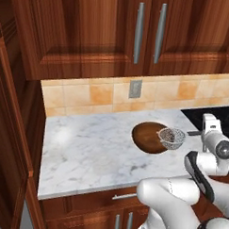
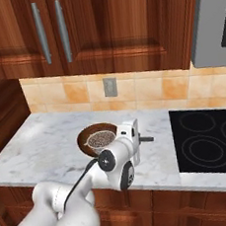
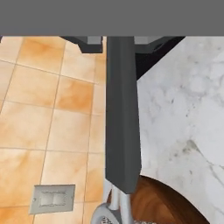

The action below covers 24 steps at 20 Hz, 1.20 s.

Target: Open the cabinet and setup a tea strainer by placing it in the bowl upright.

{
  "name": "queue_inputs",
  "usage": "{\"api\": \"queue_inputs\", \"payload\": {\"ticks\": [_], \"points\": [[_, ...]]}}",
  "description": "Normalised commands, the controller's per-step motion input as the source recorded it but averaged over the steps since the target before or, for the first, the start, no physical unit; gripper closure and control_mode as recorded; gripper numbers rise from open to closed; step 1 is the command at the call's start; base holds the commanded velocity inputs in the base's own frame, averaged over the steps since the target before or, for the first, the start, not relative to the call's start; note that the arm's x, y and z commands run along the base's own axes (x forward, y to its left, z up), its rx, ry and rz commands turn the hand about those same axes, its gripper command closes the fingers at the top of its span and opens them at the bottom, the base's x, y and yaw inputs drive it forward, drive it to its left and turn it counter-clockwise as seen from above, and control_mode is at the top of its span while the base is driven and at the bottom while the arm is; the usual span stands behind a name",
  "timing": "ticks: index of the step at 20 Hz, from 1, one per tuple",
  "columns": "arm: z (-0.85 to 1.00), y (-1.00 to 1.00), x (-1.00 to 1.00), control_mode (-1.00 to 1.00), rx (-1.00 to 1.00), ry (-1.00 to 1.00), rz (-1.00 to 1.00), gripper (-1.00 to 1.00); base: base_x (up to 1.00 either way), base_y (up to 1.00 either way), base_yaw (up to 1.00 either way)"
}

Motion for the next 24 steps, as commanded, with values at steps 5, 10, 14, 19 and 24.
{"api": "queue_inputs", "payload": {"ticks": [5,10,14,19,24], "points": [[0.00,0.02,0.50,-1.00,-0.01,-0.03,0.00,1.00,0.00,0.00,0.00],[-0.05,0.00,0.54,-1.00,0.00,-0.13,0.00,1.00,0.00,0.00,0.00],[0.00,0.17,0.18,-1.00,0.00,-0.18,0.00,1.00,0.00,0.00,0.00],[0.00,0.43,0.00,-1.00,-0.01,-0.26,0.00,1.00,0.00,0.00,0.00],[-0.06,0.38,0.00,-1.00,-0.01,-0.22,0.00,1.00,0.00,0.00,0.00]]}}
